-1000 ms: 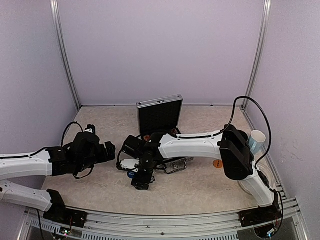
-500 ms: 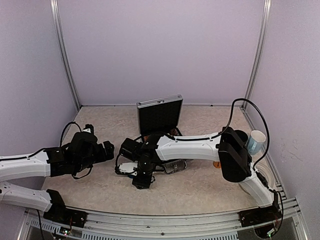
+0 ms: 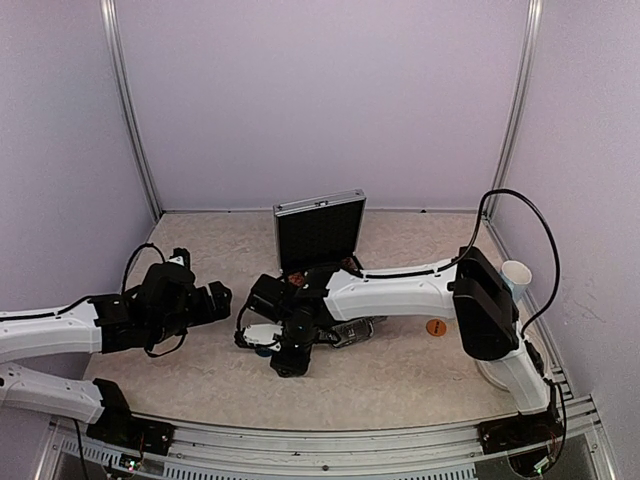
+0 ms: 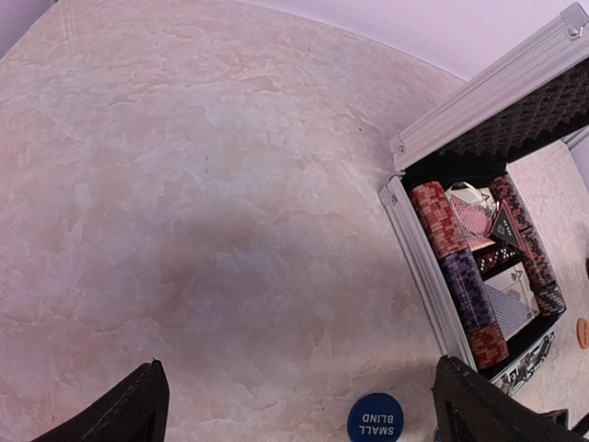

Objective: Pack up texas hold em set

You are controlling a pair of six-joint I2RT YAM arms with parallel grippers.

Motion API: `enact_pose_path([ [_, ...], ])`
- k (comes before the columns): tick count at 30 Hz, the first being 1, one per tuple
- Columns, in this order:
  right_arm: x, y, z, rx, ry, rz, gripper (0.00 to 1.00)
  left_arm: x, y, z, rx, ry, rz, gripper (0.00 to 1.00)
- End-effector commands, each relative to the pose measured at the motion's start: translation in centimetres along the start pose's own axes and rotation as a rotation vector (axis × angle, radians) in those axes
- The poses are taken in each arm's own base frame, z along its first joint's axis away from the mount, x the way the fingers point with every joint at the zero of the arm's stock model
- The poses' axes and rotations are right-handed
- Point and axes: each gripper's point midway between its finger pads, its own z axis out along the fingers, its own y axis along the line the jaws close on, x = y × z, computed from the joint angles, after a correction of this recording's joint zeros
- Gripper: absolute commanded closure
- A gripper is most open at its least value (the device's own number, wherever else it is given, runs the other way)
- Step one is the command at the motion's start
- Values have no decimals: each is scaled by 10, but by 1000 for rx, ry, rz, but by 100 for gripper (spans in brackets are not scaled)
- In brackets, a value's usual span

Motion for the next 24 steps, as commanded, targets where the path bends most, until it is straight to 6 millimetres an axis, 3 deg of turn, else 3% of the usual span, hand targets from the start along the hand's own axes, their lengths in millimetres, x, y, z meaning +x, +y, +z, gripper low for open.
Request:
enact_pose_path([
  [1, -30, -5, -50, 52, -162, 7, 61, -4, -14, 2, 54, 4, 2, 1],
  [9, -20, -23, -71, 117, -212, 71, 61, 3, -22, 6, 90, 35, 15, 1],
  [24, -15, -28, -71, 120, -209, 93, 62, 8, -30, 9, 129, 45, 23, 1],
])
